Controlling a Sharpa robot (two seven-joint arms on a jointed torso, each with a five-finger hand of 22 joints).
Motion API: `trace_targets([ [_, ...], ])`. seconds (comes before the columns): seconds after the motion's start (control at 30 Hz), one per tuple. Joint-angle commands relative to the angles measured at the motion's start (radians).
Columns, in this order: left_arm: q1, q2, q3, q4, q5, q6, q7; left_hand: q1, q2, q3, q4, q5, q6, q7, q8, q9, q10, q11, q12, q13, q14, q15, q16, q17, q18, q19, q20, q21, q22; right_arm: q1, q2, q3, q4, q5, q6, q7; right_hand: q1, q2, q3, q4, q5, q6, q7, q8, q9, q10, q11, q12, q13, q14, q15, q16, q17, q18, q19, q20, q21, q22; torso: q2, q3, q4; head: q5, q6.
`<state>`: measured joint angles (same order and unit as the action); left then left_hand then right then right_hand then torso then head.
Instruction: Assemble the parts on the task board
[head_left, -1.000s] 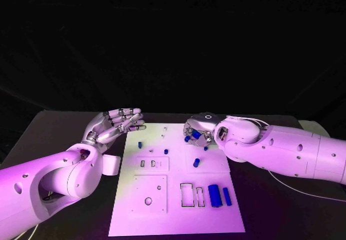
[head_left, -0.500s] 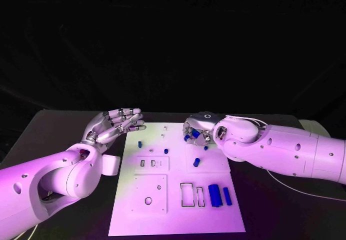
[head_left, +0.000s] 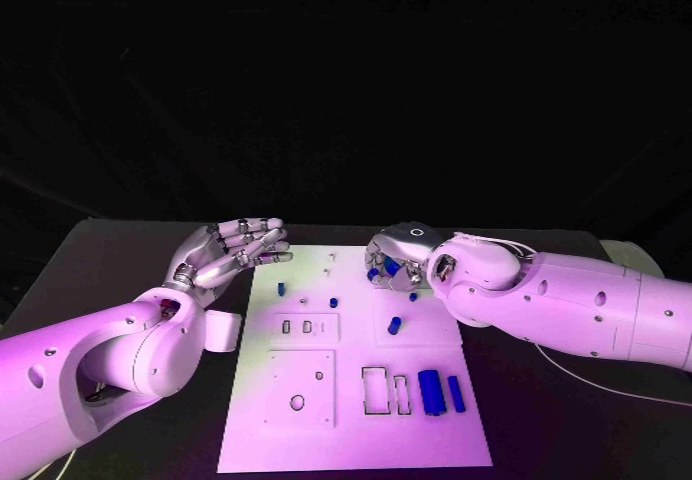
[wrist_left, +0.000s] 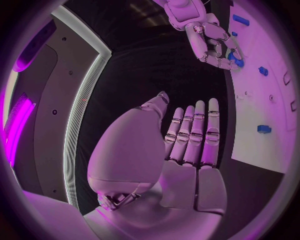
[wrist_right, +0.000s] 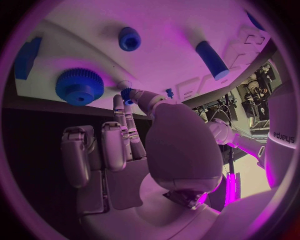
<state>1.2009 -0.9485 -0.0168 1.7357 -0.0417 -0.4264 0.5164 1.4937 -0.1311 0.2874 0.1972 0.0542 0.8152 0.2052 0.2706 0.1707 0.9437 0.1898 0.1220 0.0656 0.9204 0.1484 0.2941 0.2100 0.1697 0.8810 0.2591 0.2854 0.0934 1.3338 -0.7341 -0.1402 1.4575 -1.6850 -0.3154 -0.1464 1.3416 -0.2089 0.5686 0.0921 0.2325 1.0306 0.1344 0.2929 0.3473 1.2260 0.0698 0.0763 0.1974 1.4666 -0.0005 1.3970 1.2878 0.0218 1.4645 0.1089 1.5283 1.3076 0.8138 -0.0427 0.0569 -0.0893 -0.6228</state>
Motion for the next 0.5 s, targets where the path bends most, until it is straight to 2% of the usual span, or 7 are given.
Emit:
trace_targets([
  [0.03, 0.002, 0.001, 0.001, 0.000, -0.005, 0.023, 0.002, -0.003, -0.004, 0.005, 0.002, -0.002, -0.003, 0.032, -0.004, -0.001, -0.001, 0.003, -0.007, -0.001, -0.001, 0.002, -0.005, 0.001, 0.015, 0.008, -0.001, 0.002, -0.001, 0.001, -0.003, 0.003, 0.016, -0.023, -0.086, -0.020, -0.002, 0.010, 0.004, -0.002, 0.007, 0.005, 0.000, 0.005, 0.004, 0.006, 0.001, 0.004, 0.000, 0.050, -0.006, 0.004, -0.001, -0.007, 0.069, -0.008, 0.005, 0.196, 0.001, -0.0015, -0.0010, 0.001, 0.005],
  [0.23, 0.002, 0.002, 0.001, -0.001, -0.006, 0.026, 0.001, -0.003, -0.004, 0.005, 0.001, -0.002, -0.004, 0.033, -0.005, -0.002, -0.002, 0.003, -0.008, -0.002, -0.001, 0.003, -0.005, 0.002, 0.015, 0.008, -0.001, 0.002, -0.001, 0.004, 0.018, 0.007, 0.001, -0.029, -0.142, -0.038, -0.003, 0.011, 0.008, -0.006, 0.024, 0.005, -0.001, 0.009, 0.012, 0.010, -0.001, 0.002, 0.002, 0.050, -0.007, 0.006, -0.001, -0.007, 0.071, -0.009, 0.007, 0.200, 0.003, -0.0016, 0.0025, 0.002, 0.011],
  [0.5, 0.002, 0.004, 0.001, -0.001, -0.006, 0.029, 0.001, -0.003, -0.004, 0.006, 0.001, -0.002, -0.005, 0.033, -0.005, -0.002, -0.002, 0.003, -0.009, -0.002, -0.001, 0.003, -0.005, 0.002, 0.015, 0.008, -0.001, 0.002, -0.001, 0.006, 0.080, 0.009, -0.054, -0.032, -0.174, -0.044, -0.006, 0.010, 0.007, -0.006, 0.026, 0.003, -0.001, 0.009, 0.014, 0.011, 0.000, 0.001, 0.002, 0.051, -0.007, 0.007, 0.000, -0.008, 0.072, -0.010, 0.009, 0.203, 0.005, -0.0017, 0.0036, 0.000, 0.014],
])
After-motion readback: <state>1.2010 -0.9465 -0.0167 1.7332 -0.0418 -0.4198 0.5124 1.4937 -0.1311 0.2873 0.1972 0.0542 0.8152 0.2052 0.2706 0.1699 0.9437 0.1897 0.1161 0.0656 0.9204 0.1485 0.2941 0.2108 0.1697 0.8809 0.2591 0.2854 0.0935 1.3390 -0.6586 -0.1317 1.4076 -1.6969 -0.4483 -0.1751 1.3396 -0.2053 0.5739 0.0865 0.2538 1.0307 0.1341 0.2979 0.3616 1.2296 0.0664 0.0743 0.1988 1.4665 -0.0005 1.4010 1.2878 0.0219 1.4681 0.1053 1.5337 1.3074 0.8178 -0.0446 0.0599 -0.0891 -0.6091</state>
